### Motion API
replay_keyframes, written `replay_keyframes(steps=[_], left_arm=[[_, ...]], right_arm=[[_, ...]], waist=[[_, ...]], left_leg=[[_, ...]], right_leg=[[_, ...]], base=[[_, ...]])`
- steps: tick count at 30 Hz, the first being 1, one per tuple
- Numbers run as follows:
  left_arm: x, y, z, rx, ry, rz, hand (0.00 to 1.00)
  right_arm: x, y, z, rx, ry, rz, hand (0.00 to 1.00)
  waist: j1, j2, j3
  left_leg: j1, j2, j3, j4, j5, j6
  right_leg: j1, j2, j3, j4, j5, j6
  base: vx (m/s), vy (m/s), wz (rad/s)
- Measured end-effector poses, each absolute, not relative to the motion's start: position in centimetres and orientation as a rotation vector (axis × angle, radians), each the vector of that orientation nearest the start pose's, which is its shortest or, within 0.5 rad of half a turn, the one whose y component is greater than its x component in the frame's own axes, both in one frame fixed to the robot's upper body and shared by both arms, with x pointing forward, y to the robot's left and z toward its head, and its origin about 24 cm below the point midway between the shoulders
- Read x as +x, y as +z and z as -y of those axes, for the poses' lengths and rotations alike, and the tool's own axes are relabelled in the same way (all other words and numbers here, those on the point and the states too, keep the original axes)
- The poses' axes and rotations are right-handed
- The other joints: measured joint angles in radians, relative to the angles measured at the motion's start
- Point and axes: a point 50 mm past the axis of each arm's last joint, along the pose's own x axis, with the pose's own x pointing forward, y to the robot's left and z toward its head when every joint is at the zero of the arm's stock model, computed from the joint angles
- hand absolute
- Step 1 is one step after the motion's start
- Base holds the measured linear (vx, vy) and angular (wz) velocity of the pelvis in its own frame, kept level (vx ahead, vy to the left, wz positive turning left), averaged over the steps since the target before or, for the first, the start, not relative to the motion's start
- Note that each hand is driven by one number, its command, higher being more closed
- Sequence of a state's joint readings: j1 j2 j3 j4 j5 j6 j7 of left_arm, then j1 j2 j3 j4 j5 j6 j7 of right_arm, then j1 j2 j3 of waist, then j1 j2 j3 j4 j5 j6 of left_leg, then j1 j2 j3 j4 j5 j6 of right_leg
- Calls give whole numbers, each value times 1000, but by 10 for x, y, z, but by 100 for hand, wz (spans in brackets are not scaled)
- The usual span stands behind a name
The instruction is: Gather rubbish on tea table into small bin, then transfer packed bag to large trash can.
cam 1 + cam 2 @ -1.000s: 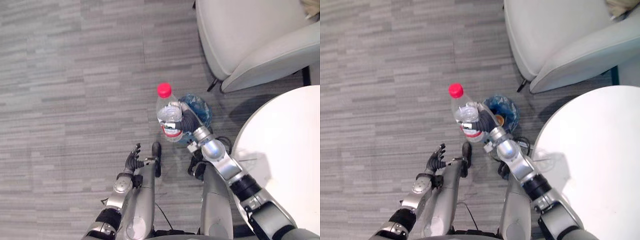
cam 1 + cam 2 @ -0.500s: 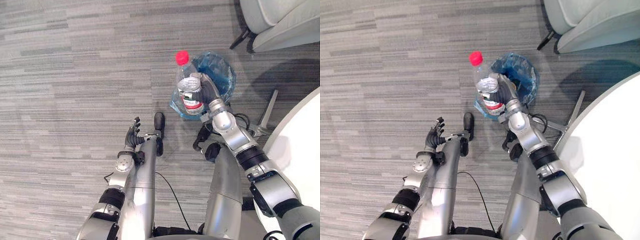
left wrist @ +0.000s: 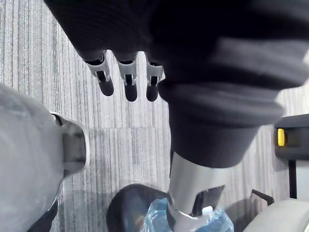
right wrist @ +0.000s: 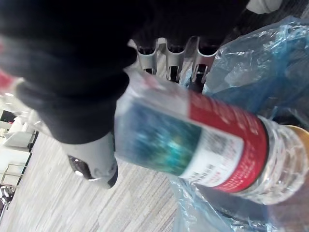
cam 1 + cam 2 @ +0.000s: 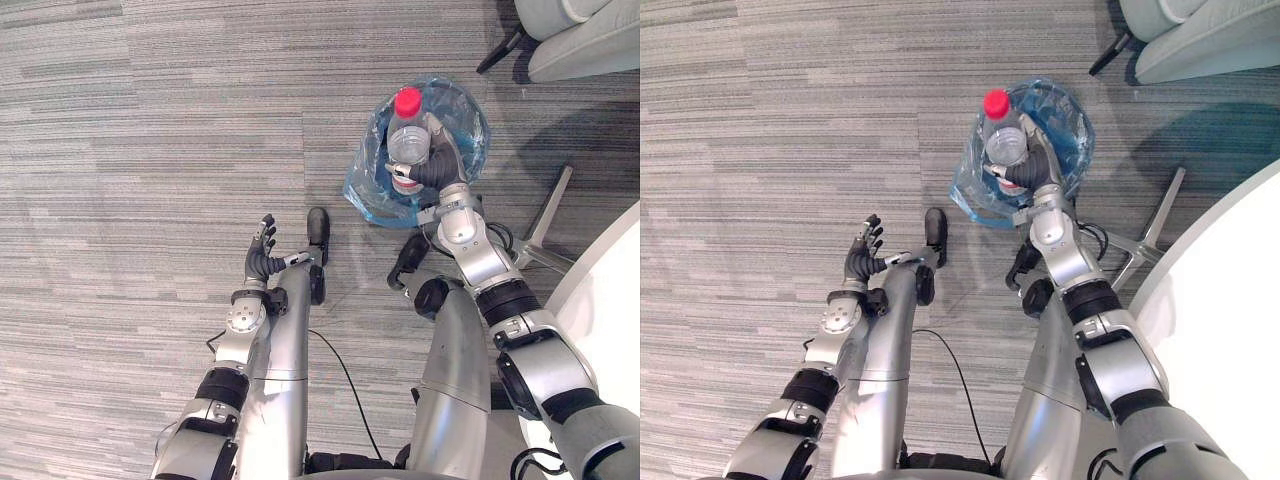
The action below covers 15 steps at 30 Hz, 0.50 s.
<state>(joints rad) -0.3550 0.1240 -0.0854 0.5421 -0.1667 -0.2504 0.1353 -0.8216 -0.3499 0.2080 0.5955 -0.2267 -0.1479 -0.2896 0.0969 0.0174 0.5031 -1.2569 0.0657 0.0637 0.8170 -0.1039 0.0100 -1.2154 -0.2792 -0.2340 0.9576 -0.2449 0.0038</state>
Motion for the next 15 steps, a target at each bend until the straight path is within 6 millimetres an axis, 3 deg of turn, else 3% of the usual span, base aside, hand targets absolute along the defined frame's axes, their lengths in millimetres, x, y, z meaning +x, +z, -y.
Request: replay_keyframes(steps=[4,9,12,15], left_arm=[[315,36,-151,-11,42,39,0],[312,31,-149,-32,66,21,0],[311,29,-150,-35,73,14,0],[311,28,-149,-47,80,10,0]], right_arm=[[382,182,153,-617,-126,454,0],[378,162,146,-638,-126,409,0],[370,158,138,-643,-111,432,0],[362,159,128,-618,-90,465,0]], waist=[[-3,0,0],[-13,-1,0],[-31,-1,0],[-31,-1,0]], left_leg=[[10,3,7,-7,1,1],[58,19,12,-21,2,3],[77,26,14,-37,4,-1],[83,34,15,-49,10,-9]], right_leg=[[5,2,4,-6,4,-2],[54,22,5,-32,9,-5],[67,32,6,-44,9,-5],[67,41,5,-51,10,-6]], base=[[-27,-7,-2],[-16,-13,-9],[-32,-40,-5],[-38,-45,-7]])
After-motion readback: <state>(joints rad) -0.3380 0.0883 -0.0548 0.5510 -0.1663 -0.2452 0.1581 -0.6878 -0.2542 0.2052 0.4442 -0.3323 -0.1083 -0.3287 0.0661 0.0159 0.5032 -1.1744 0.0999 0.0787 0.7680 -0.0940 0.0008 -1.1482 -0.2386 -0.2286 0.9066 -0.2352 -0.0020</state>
